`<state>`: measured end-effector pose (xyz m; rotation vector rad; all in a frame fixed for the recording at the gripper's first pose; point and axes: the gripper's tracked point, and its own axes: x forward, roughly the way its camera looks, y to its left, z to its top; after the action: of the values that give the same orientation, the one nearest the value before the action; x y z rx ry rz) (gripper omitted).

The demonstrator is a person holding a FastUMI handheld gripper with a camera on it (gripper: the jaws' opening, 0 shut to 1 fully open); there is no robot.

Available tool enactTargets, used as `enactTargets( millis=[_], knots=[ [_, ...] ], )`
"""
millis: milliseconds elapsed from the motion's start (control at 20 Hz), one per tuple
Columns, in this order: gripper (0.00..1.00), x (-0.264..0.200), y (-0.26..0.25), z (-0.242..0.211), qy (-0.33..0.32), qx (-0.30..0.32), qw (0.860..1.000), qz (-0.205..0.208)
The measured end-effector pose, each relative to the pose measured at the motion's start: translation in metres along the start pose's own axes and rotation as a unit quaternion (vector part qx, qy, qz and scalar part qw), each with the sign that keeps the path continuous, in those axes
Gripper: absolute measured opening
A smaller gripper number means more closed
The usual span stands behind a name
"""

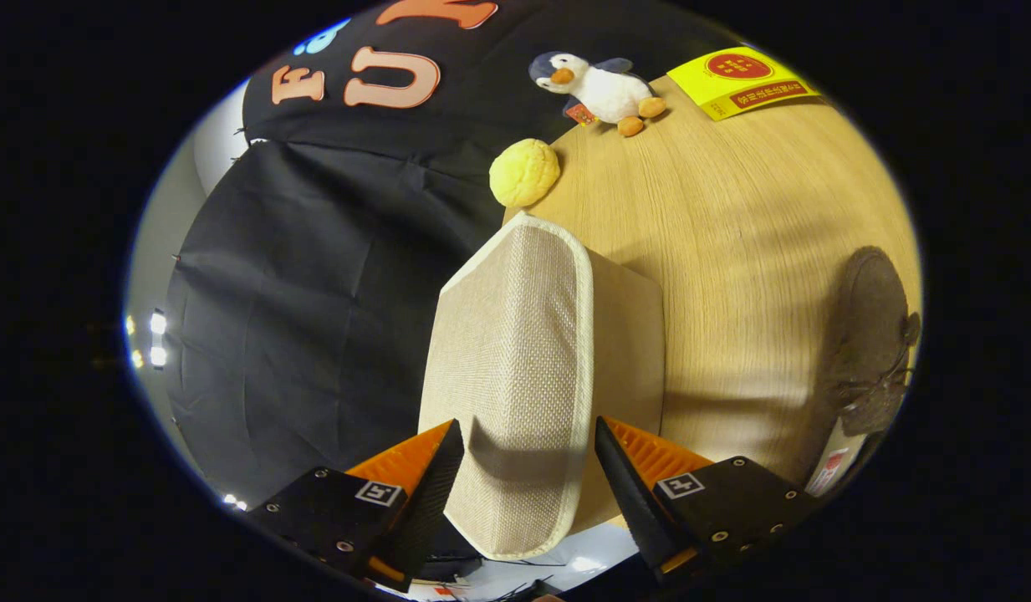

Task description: Open the storage box then place both shoes into the box .Put the left shoe in first, then the right shoe, with the right side of both shoes facing outward in a uniform manner.

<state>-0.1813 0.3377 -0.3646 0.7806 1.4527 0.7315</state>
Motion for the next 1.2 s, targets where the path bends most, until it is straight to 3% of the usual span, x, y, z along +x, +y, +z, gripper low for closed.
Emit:
enactTargets(
  millis=[150,250,450,500,600,800,900,1200],
  knots=[
    [0.91,-0.017,0.022,0.0,-0.001,-0.011,1.0,0.023],
    [0.83,-0.028,0.043,-0.002,0.007,-0.004,0.998,0.056],
    [0.61,-0.051,0.095,0.01,-0.019,-0.031,0.995,0.091],
    [0.48,-0.053,0.11,0.014,-0.026,-0.04,0.994,0.1],
    [0.34,-0.056,0.139,0.021,-0.039,-0.059,0.991,0.113],
    [0.2,-0.045,0.192,0.023,-0.039,-0.096,0.987,0.127],
    [0.14,-0.03,0.214,0.019,-0.026,-0.11,0.985,0.129],
    [0.14,0.017,0.267,-0.004,-0.003,-0.161,0.979,0.123]
  ],
)
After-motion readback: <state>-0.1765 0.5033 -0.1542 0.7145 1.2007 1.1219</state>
